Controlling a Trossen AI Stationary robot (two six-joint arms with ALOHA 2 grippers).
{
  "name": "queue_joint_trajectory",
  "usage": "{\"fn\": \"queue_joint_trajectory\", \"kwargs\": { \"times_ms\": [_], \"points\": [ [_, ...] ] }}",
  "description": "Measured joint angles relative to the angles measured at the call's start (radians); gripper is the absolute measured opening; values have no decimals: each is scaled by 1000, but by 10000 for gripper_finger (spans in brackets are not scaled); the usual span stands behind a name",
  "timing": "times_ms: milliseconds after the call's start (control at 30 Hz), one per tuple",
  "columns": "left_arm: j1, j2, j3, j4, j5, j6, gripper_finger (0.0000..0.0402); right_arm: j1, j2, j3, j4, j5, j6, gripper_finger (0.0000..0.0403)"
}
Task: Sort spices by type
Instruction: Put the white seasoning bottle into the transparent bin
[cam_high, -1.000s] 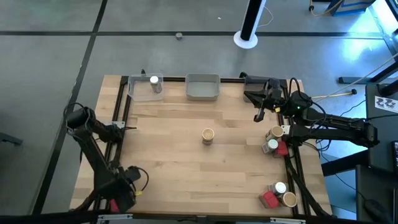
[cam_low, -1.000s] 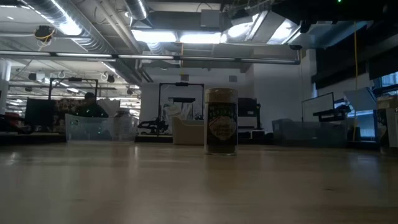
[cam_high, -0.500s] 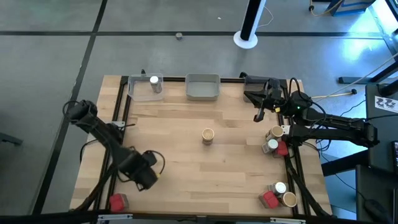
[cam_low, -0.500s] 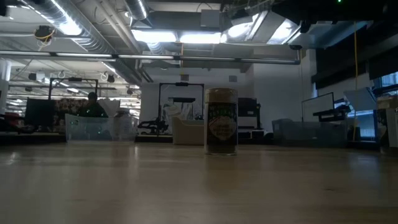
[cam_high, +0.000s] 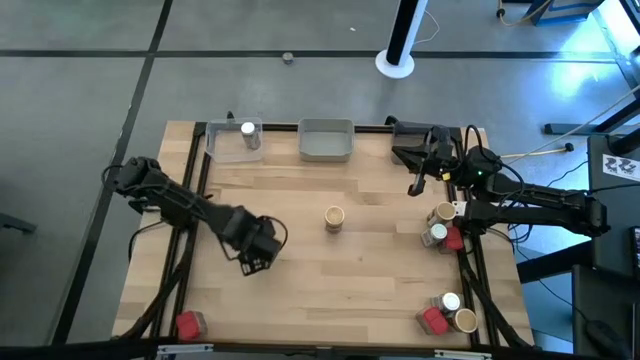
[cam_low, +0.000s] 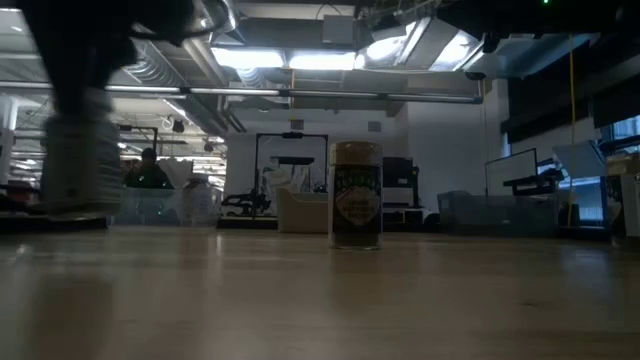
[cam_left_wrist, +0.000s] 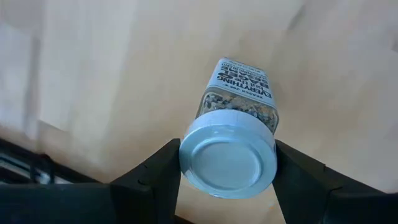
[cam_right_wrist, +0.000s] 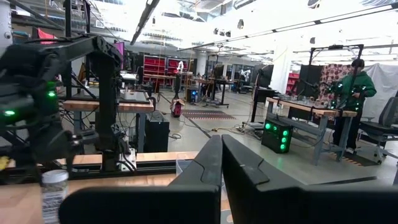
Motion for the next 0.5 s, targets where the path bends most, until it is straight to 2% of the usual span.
{"fn": "queue_joint_trajectory", "kwargs": {
  "times_ms": [200, 500],
  "points": [
    [128, 0, 28, -27, -91, 153, 193, 0, 0, 0, -5, 0, 0, 12],
    [291, 0, 136, -100, -259, 325, 194, 0, 0, 0, -8, 0, 0, 12]
  ]
}}
